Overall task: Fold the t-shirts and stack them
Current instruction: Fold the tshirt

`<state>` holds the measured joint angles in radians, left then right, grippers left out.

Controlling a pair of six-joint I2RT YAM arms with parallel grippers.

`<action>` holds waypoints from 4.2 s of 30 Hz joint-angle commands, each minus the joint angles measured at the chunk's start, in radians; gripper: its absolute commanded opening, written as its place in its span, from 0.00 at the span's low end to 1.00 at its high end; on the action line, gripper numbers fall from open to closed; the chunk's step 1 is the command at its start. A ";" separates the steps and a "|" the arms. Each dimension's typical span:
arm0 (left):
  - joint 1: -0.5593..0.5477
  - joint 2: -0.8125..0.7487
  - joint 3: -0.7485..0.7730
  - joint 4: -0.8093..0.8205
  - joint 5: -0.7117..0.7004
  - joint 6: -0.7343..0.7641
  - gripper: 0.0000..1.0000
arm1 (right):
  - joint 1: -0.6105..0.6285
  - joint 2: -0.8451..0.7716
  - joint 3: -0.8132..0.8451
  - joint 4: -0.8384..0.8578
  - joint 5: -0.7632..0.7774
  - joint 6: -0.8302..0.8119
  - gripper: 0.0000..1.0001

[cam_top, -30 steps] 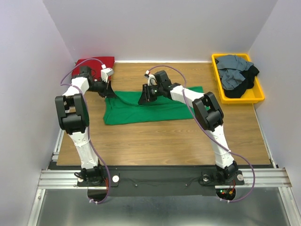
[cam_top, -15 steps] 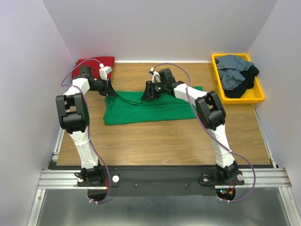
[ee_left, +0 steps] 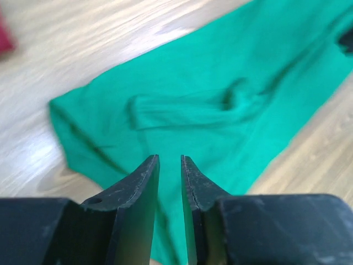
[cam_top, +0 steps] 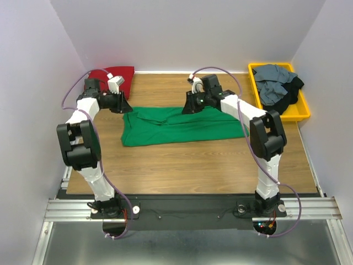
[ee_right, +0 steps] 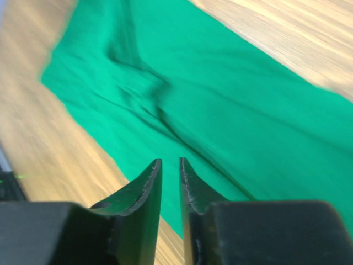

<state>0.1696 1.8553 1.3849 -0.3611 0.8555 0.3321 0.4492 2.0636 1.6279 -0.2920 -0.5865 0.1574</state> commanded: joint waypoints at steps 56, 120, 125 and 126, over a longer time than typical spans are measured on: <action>-0.124 -0.027 -0.184 0.113 0.002 -0.102 0.44 | -0.075 0.143 0.243 -0.230 -0.064 -0.193 0.34; -0.090 0.094 -0.167 0.064 -0.076 -0.048 0.43 | 0.121 0.297 0.445 -0.136 0.300 -0.312 0.01; -0.087 0.022 -0.139 0.063 -0.012 -0.004 0.44 | 0.123 0.305 0.399 -0.144 0.268 -0.314 0.19; -0.087 0.001 -0.129 0.065 -0.012 0.004 0.44 | 0.123 0.305 0.397 -0.142 0.261 -0.312 0.25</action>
<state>0.0742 1.9385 1.2034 -0.2836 0.8196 0.2852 0.5697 2.4199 2.0300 -0.4629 -0.3180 -0.1402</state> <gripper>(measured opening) 0.434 0.199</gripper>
